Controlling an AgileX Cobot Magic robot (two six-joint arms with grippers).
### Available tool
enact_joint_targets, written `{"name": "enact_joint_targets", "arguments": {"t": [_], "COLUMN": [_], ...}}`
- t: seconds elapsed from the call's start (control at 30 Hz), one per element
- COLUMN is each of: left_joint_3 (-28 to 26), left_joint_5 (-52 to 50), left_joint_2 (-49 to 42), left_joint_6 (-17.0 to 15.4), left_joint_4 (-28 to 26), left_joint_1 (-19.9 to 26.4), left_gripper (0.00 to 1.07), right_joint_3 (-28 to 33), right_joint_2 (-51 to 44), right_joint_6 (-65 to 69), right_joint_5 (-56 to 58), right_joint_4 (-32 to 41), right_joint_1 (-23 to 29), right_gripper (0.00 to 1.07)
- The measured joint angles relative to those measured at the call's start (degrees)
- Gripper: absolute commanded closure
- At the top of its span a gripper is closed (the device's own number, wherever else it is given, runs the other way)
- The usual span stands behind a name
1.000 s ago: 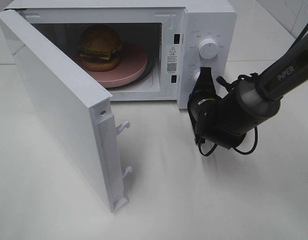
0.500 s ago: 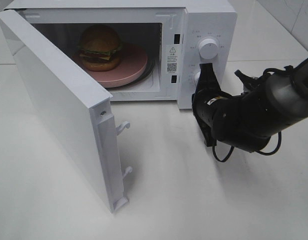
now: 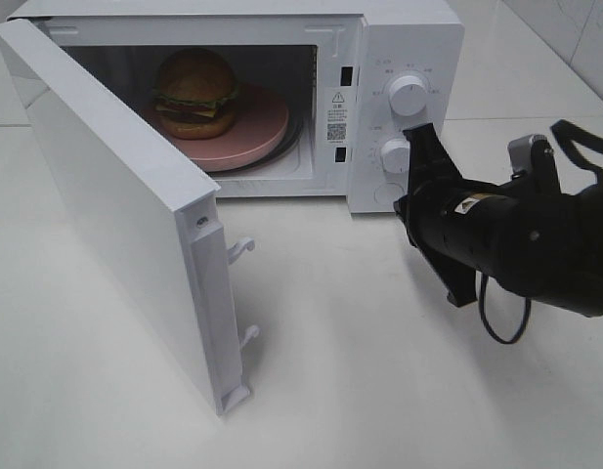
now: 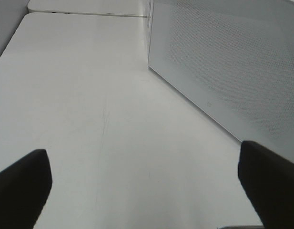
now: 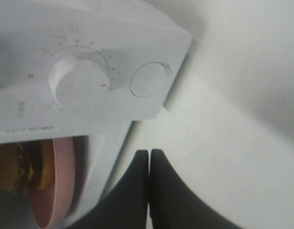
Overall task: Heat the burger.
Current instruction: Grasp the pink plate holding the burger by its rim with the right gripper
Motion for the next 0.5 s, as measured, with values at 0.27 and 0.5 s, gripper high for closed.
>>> {"name": "enact_joint_targets", "arguments": {"t": [0.27, 0.5], "left_joint_3": [0.00, 0.00], "left_joint_5": [0.00, 0.00], "left_joint_2": [0.00, 0.00], "left_joint_6": [0.00, 0.00], "left_joint_4": [0.00, 0.00], "left_joint_1": [0.00, 0.00], "left_gripper": [0.06, 0.06], "right_joint_3": [2.46, 2.52], "right_joint_2": [-8.94, -13.75], "right_joint_6": [-20.91, -40.22], "right_joint_5": [15.07, 29.97], "right_joint_4": [-0.11, -0.23], "right_joint_1": [0.00, 0.00], "right_gripper": [1.07, 1.07]}}
